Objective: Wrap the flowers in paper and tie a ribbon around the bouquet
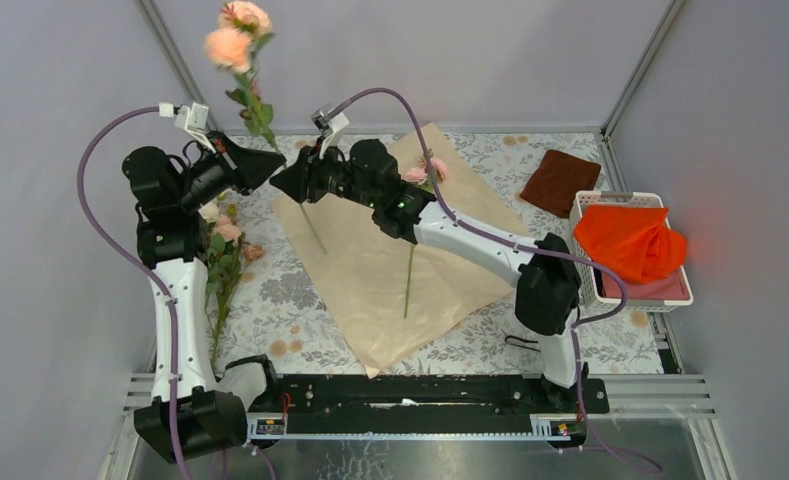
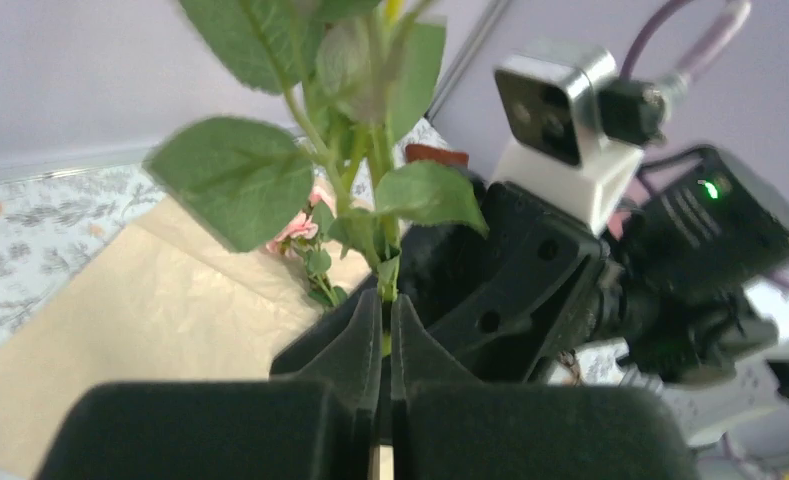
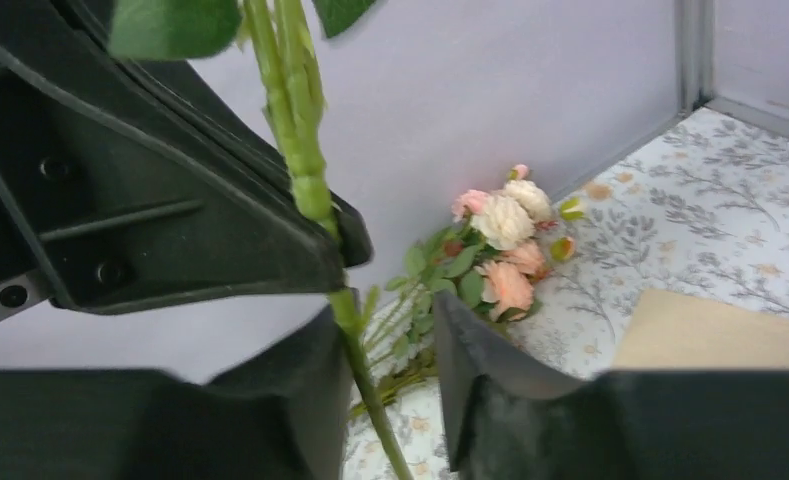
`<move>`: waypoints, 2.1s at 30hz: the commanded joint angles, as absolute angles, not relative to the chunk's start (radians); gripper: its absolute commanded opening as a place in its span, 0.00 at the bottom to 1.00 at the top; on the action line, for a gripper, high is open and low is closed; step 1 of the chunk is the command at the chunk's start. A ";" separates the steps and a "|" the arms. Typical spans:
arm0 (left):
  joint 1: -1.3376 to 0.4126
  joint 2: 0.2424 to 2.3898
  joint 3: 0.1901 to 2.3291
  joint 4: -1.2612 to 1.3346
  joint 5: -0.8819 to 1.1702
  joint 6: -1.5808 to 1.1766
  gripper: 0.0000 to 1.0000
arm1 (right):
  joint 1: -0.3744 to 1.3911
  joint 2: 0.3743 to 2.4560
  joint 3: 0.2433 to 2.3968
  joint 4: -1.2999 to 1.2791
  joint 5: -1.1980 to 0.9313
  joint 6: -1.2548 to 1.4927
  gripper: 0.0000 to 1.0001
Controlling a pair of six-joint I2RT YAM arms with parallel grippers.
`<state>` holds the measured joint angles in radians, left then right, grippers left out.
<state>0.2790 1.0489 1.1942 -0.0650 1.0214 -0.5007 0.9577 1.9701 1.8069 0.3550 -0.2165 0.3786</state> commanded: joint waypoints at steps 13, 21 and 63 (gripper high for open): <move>0.257 1.118 0.974 -0.693 0.159 0.513 0.99 | 0.835 1.706 1.287 0.021 0.287 0.505 0.00; 0.283 1.100 0.735 -0.690 -0.035 0.592 0.80 | 0.766 1.784 1.206 -0.056 0.305 0.601 0.00; 0.797 1.302 0.952 -0.967 0.649 0.752 0.00 | 0.815 1.547 1.276 -0.247 0.395 0.433 0.54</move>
